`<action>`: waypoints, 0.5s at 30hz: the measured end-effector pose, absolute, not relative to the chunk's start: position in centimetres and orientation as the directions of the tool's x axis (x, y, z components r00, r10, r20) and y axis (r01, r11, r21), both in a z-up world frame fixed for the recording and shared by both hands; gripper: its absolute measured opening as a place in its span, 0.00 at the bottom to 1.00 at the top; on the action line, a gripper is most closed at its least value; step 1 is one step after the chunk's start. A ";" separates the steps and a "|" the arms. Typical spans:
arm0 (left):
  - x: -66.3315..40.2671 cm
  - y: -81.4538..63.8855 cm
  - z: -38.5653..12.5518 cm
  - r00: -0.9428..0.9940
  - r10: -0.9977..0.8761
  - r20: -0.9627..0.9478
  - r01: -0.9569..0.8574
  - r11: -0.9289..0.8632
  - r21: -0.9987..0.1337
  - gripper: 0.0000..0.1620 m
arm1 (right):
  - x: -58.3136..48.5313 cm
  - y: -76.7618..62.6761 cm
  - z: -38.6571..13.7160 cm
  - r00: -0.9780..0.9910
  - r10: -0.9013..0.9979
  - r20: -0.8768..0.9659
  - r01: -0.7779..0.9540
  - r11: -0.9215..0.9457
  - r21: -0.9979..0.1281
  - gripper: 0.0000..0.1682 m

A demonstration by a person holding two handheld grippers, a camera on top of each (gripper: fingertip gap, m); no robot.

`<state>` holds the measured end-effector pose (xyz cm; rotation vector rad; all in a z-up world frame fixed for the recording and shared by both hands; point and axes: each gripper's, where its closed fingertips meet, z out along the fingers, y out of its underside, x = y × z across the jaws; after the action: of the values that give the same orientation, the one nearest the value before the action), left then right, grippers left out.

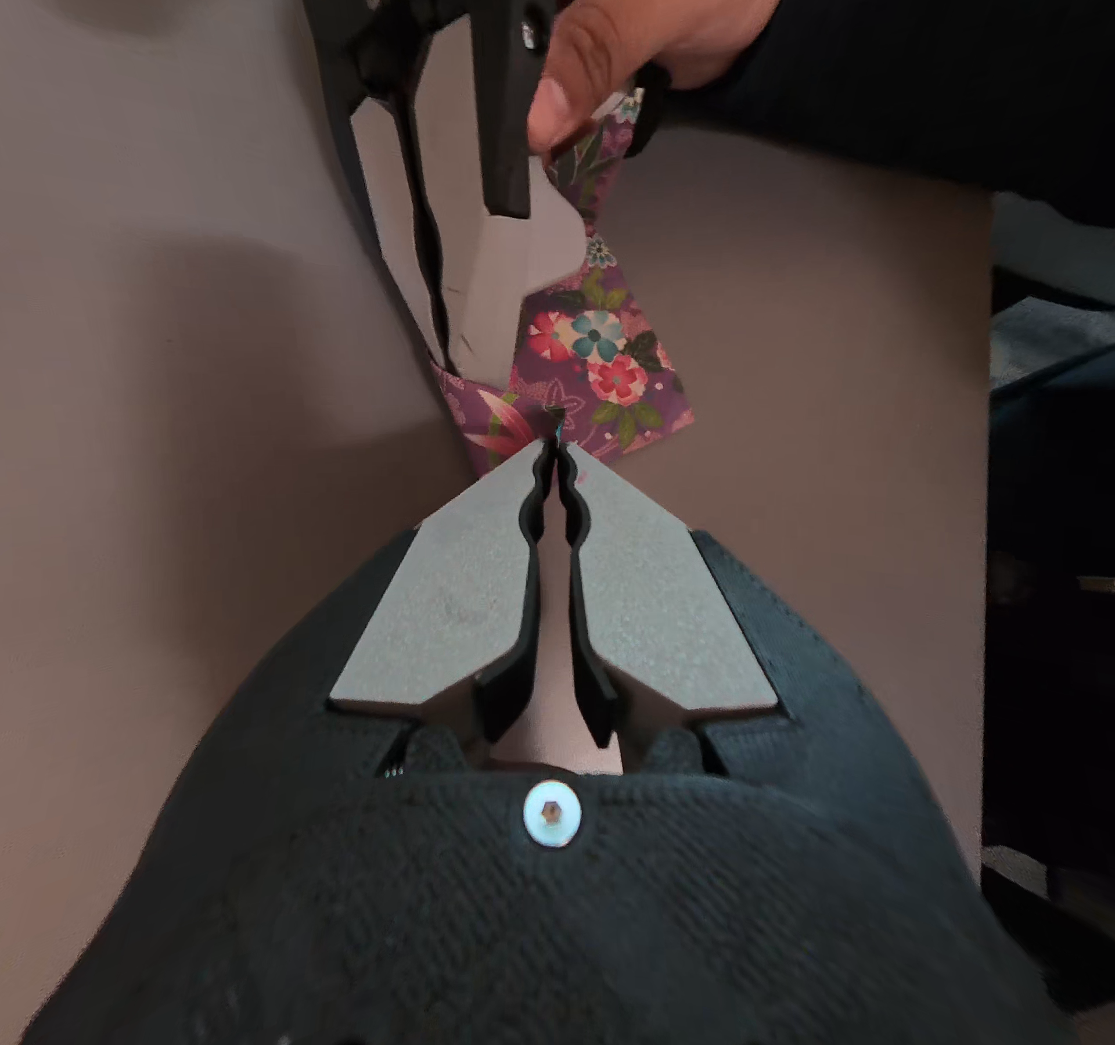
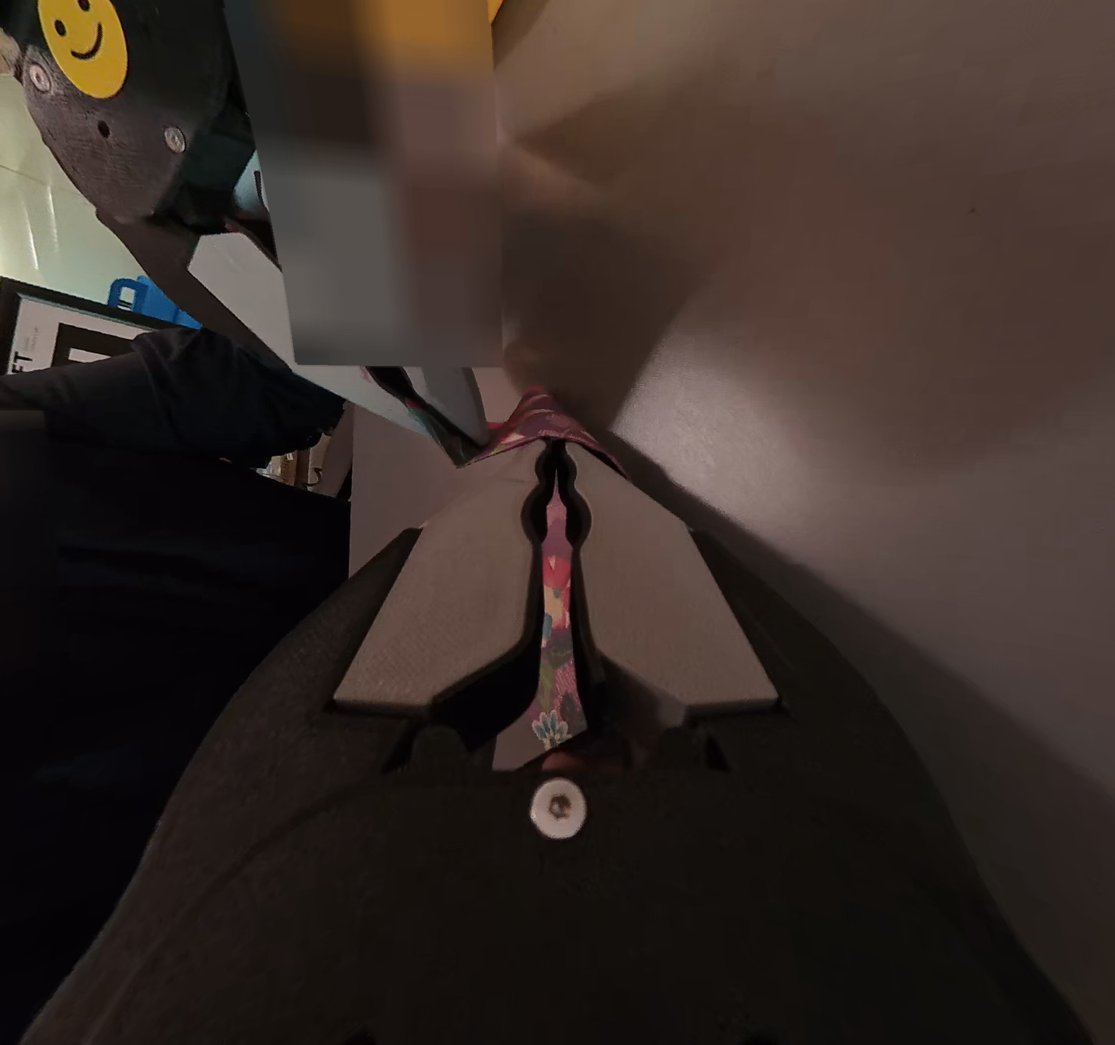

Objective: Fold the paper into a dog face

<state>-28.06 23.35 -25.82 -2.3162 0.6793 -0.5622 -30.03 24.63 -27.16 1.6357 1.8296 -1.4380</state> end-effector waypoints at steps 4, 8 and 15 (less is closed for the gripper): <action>-27.6 23.4 -26.4 0.775 -0.604 0.185 -0.351 -0.654 -0.670 0.00 | -30.1 24.7 -27.2 -0.306 0.575 -0.759 0.872 -0.152 -0.466 0.00; -27.7 23.6 -26.4 0.782 -0.593 0.193 -0.335 -0.661 -0.671 0.00 | -30.2 24.8 -27.2 -0.297 0.578 -0.760 0.870 -0.165 -0.465 0.00; -28.1 23.7 -27.2 0.794 -0.574 0.201 -0.327 -0.683 -0.653 0.00 | -29.8 26.0 -27.2 -0.280 0.603 -0.747 0.866 -0.177 -0.468 0.00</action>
<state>-28.09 23.69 -27.18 -2.3661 0.6649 -0.5267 -29.79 26.02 -27.17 1.6973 1.8204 -1.4402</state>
